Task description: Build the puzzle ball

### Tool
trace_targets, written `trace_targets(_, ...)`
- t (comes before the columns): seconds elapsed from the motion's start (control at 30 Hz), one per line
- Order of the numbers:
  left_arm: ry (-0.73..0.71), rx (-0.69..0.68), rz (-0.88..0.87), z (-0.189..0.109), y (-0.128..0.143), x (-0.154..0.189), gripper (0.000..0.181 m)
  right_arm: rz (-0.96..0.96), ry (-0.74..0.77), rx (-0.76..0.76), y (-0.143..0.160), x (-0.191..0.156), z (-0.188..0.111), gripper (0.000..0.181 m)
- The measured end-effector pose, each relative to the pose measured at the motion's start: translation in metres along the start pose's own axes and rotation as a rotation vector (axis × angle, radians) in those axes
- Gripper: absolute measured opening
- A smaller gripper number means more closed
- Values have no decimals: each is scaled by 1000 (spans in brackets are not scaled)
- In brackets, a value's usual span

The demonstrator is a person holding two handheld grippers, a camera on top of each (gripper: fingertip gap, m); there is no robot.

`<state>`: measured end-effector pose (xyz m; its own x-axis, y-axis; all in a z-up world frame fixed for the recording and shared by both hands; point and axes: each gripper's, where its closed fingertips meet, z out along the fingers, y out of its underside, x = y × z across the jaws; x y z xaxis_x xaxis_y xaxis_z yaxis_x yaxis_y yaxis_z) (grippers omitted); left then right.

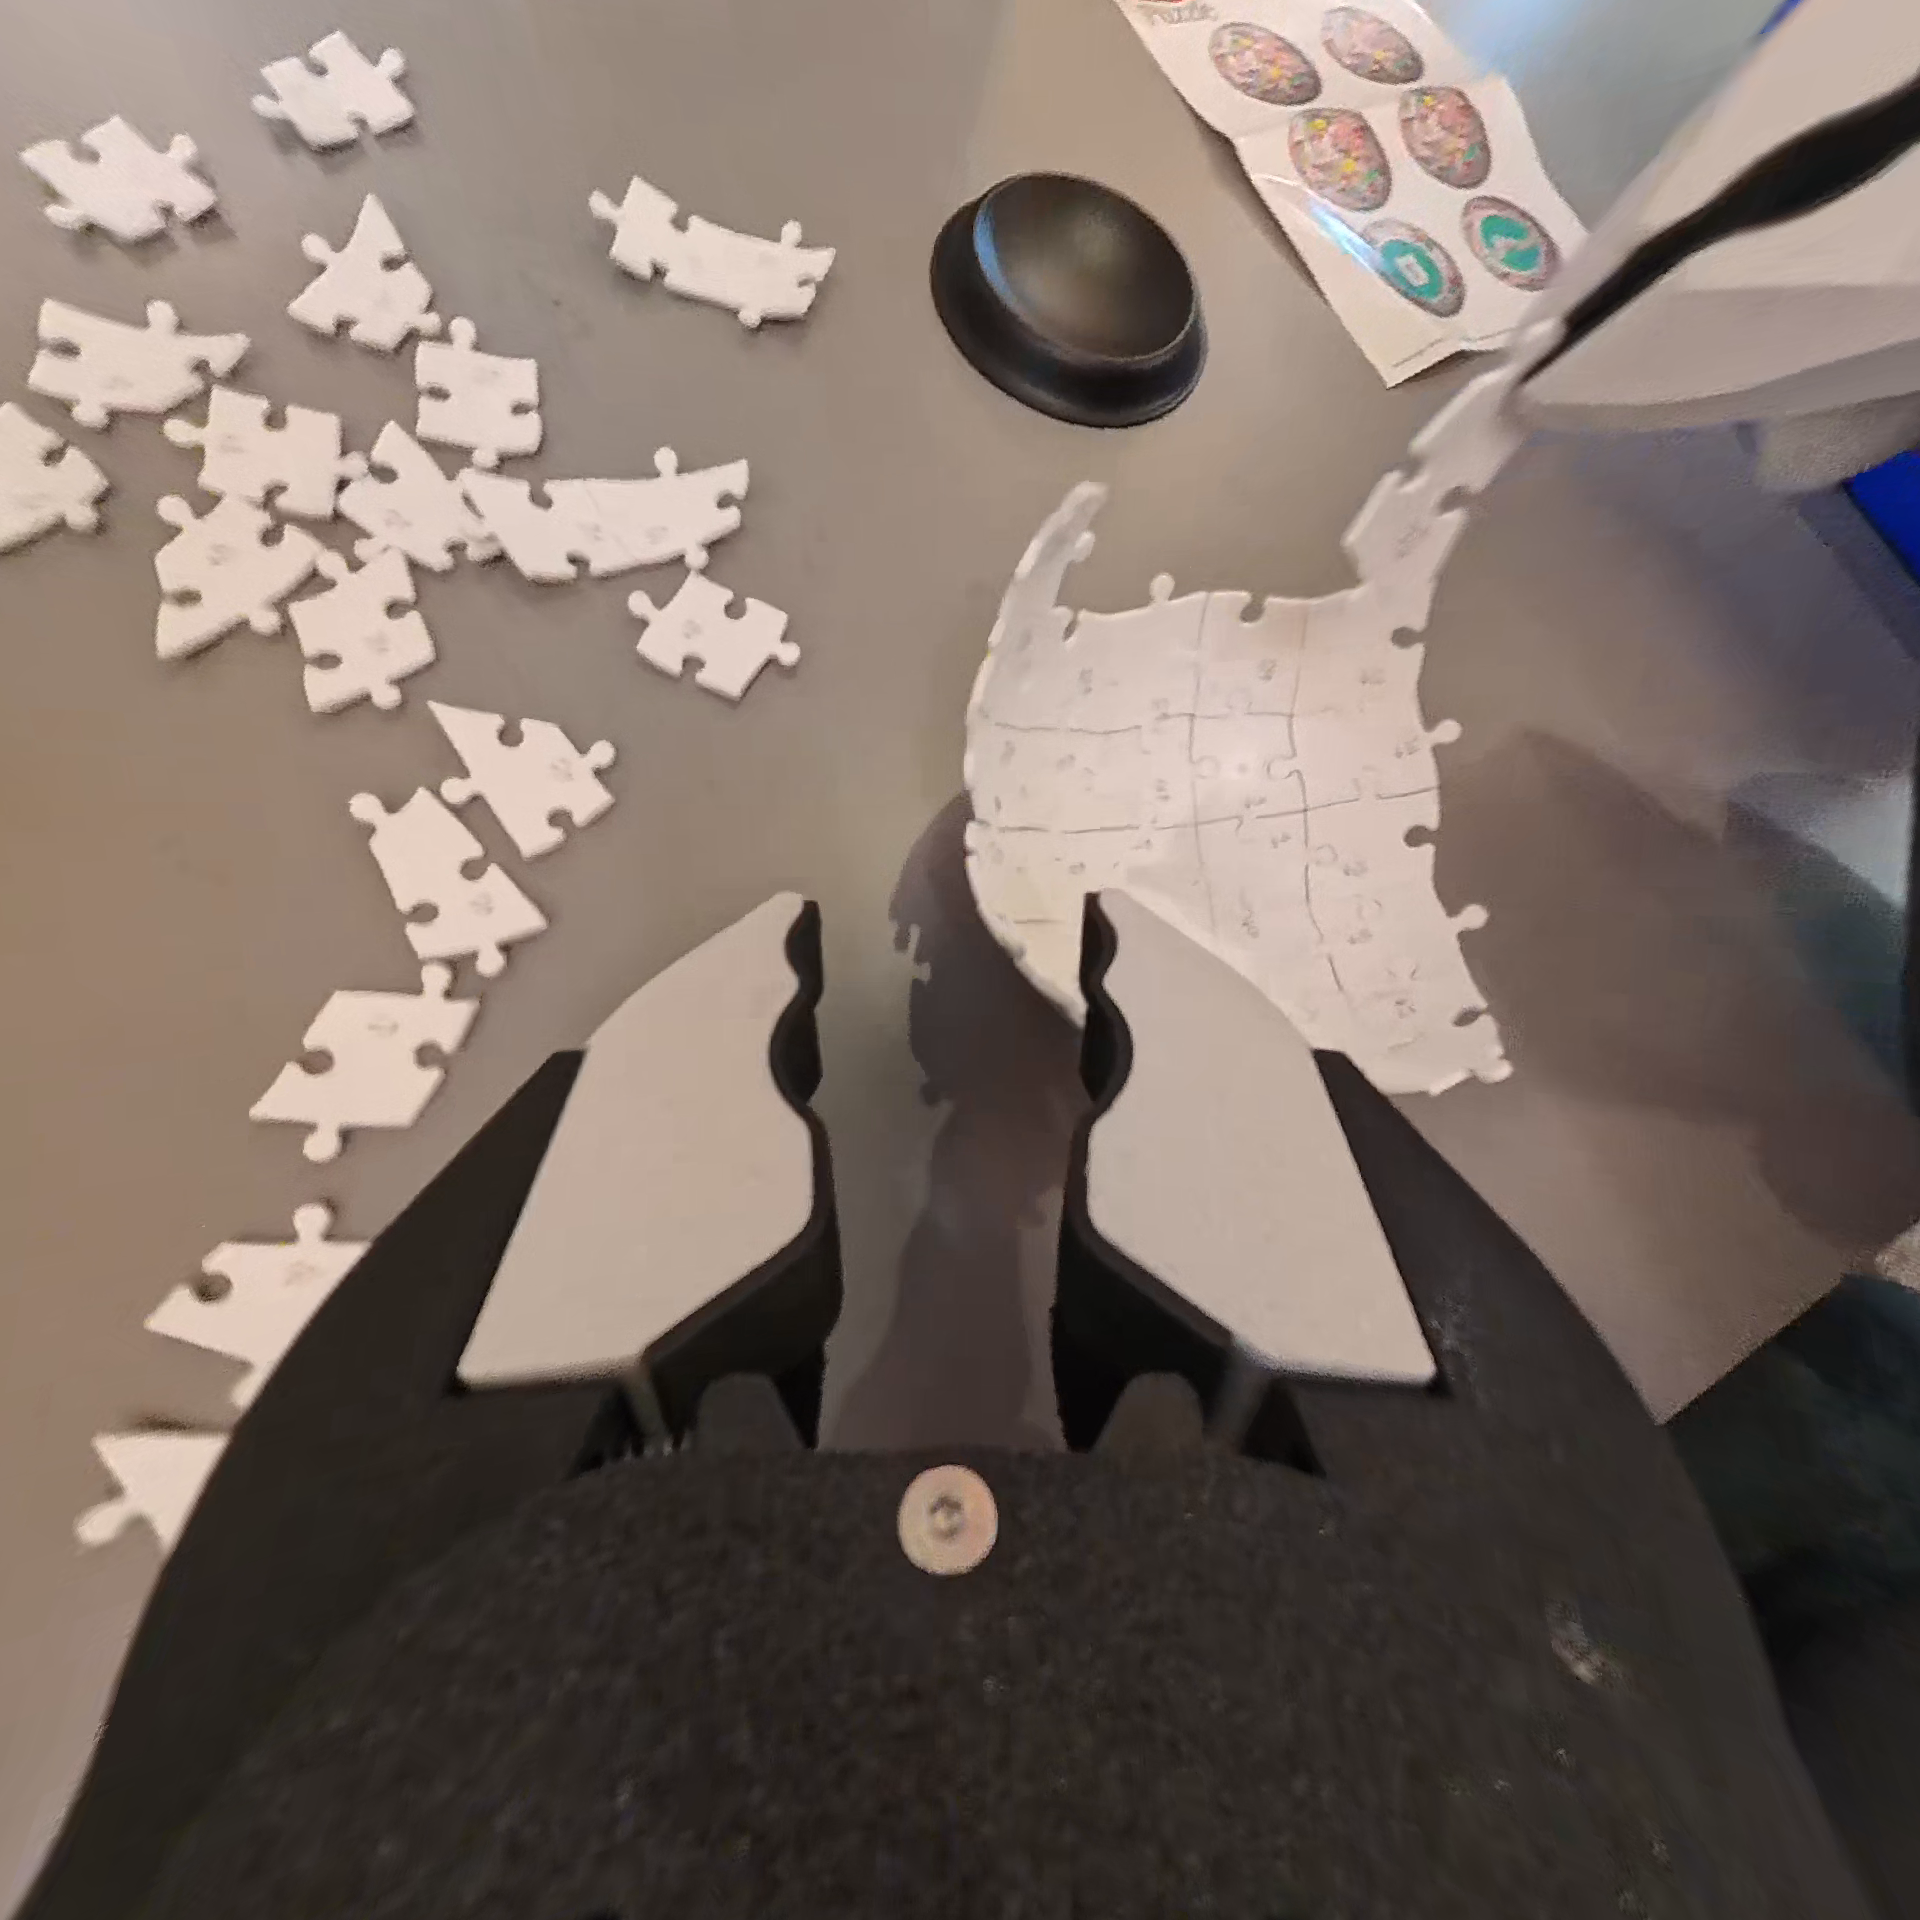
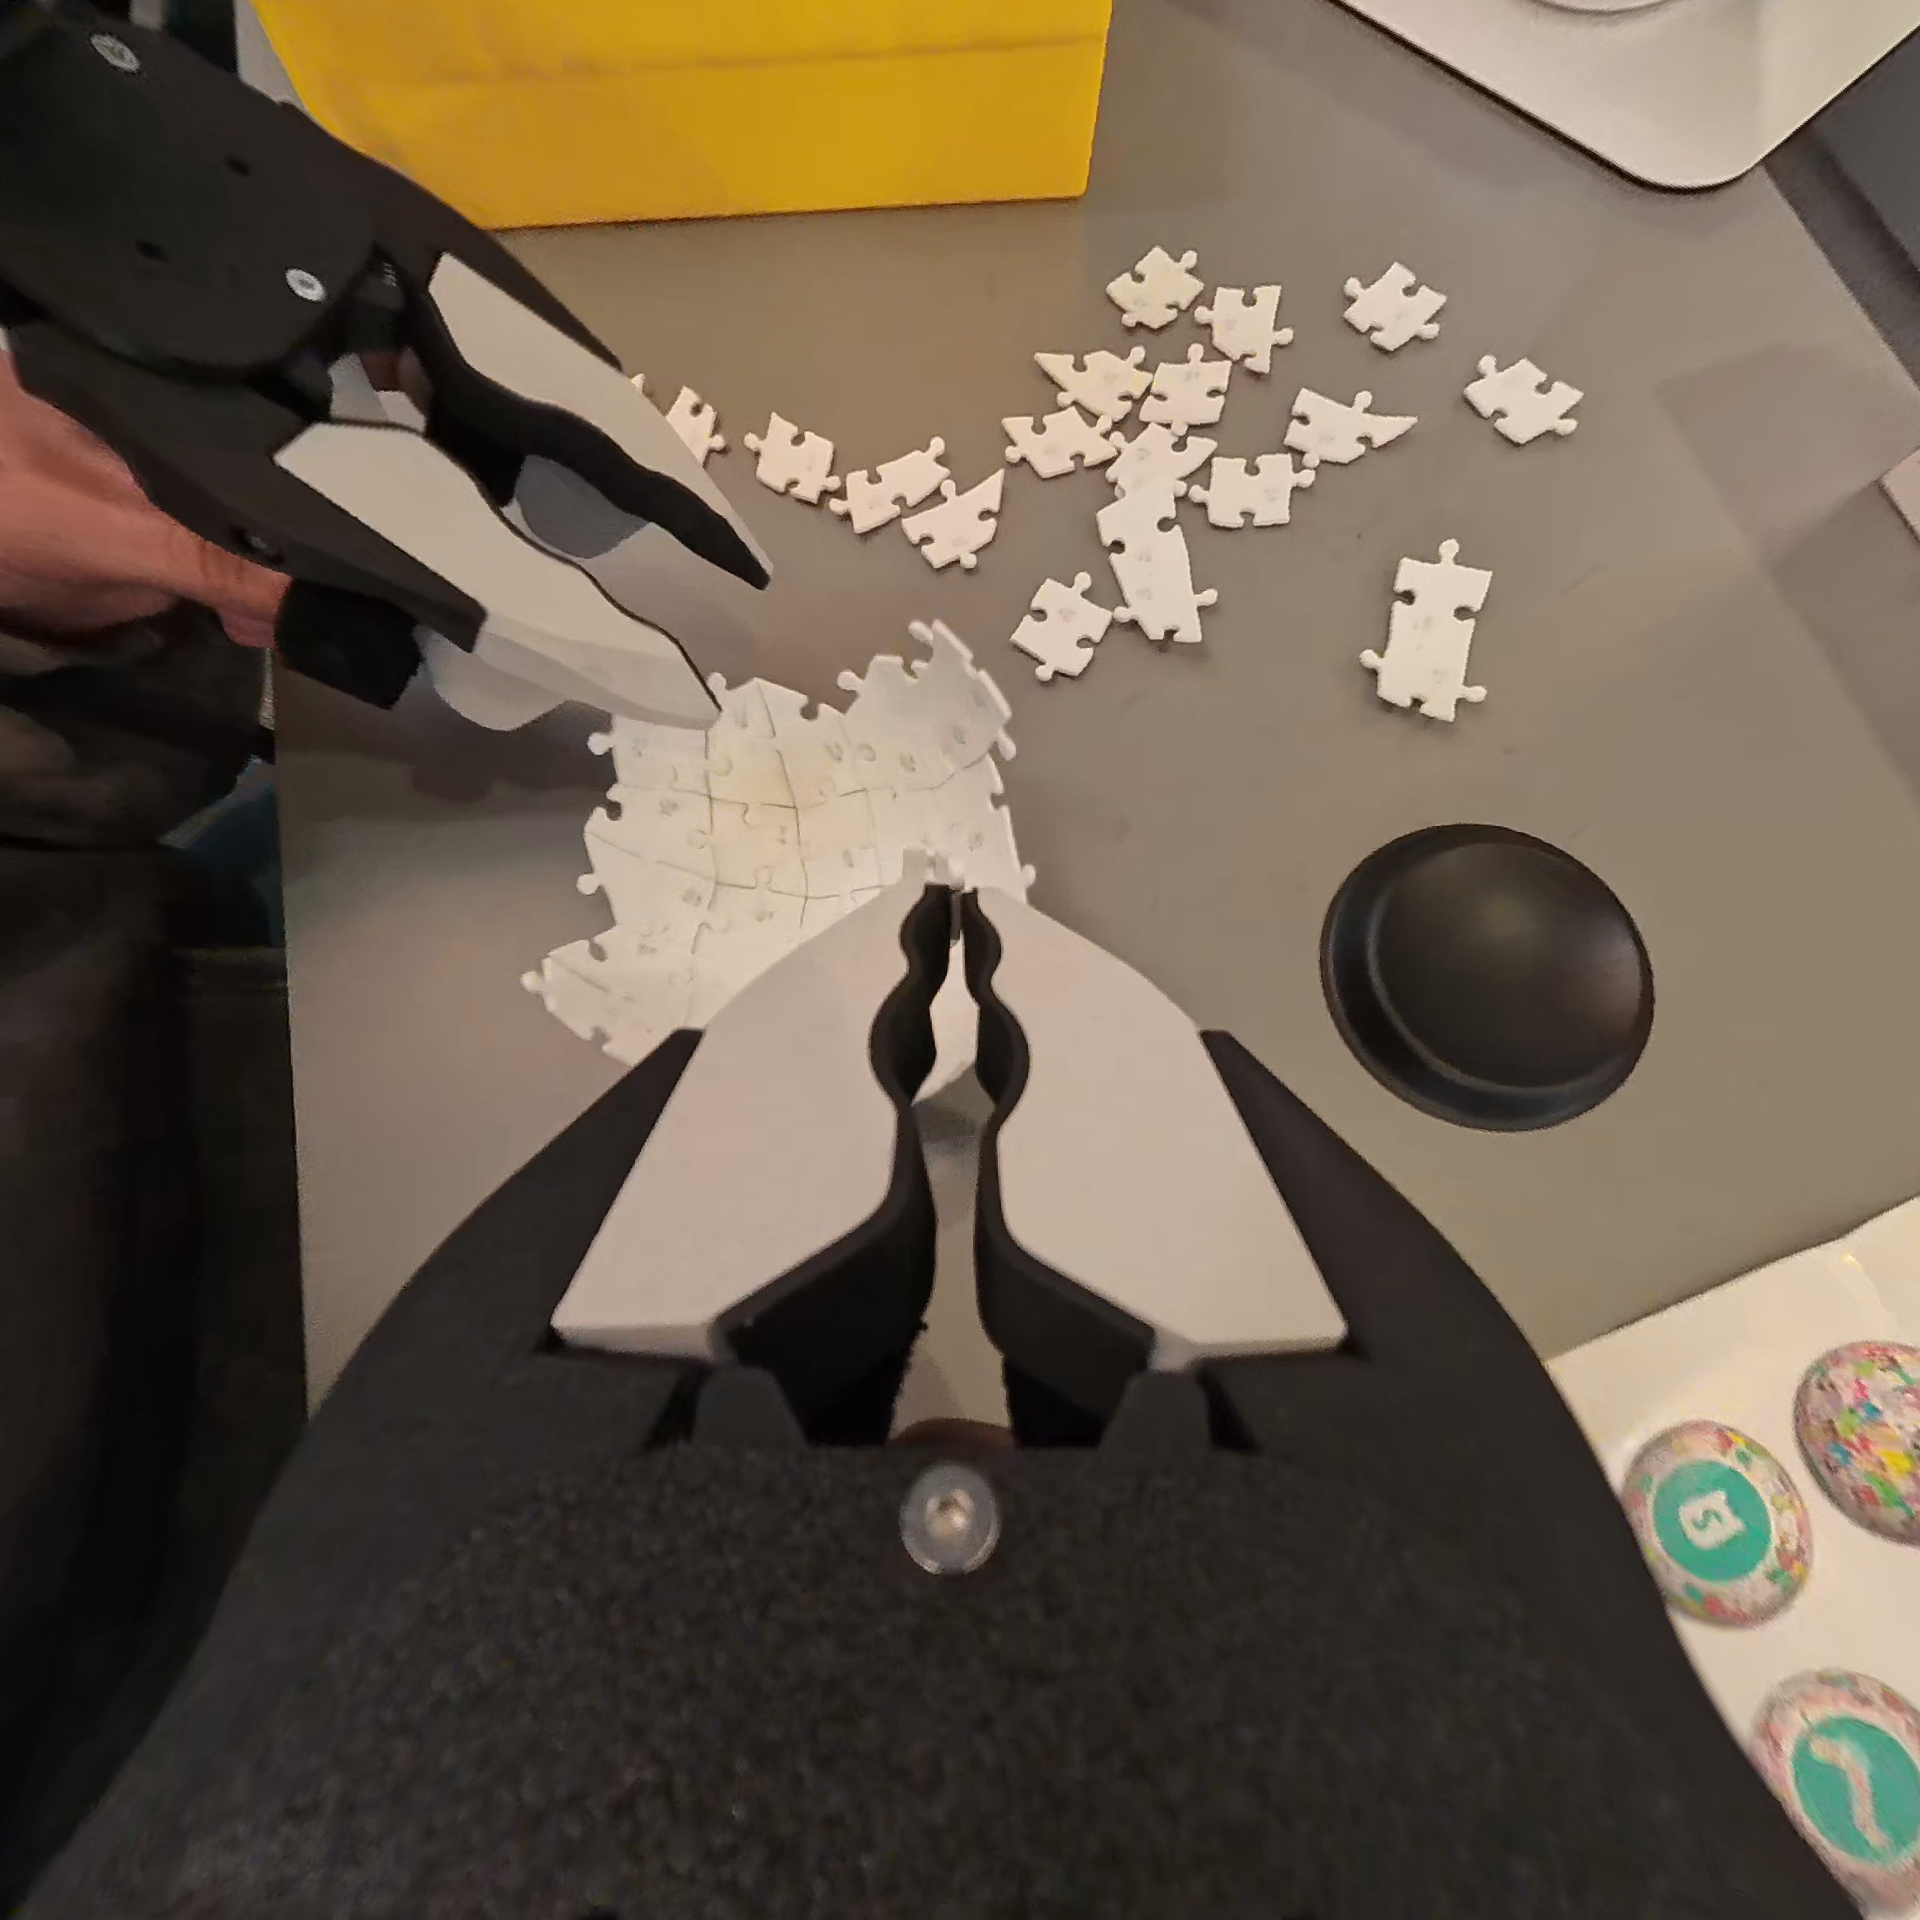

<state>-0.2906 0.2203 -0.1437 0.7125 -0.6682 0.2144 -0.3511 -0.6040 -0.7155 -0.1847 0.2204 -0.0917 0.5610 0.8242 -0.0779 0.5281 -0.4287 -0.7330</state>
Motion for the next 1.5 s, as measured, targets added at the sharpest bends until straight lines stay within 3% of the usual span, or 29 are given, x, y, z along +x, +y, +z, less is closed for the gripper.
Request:
trace_targets(0.23,138,-99,293,20,-39,8,42,20,-50,-45,1,15,31,2)
trace_targets(0.43,256,-224,492,51,-44,15,39,-31,-57,-109,1,25,48,2)
trace_targets(0.6,301,-261,503,63,-50,14,25,-80,-52,-158,6,32,53,2)
trace_targets(0.9,280,-370,542,81,-51,-1,24,-111,-111,-214,10,40,64,2)
trace_targets(1.2,268,-420,529,94,-49,-9,26,-10,-164,-273,18,52,76,2)
trace_targets(1.37,247,-379,511,78,-62,-14,28,19,-177,-303,20,54,80,3)
trace_targets(1.5,236,-239,459,27,-75,-15,36,5,-188,-303,18,53,81,3)
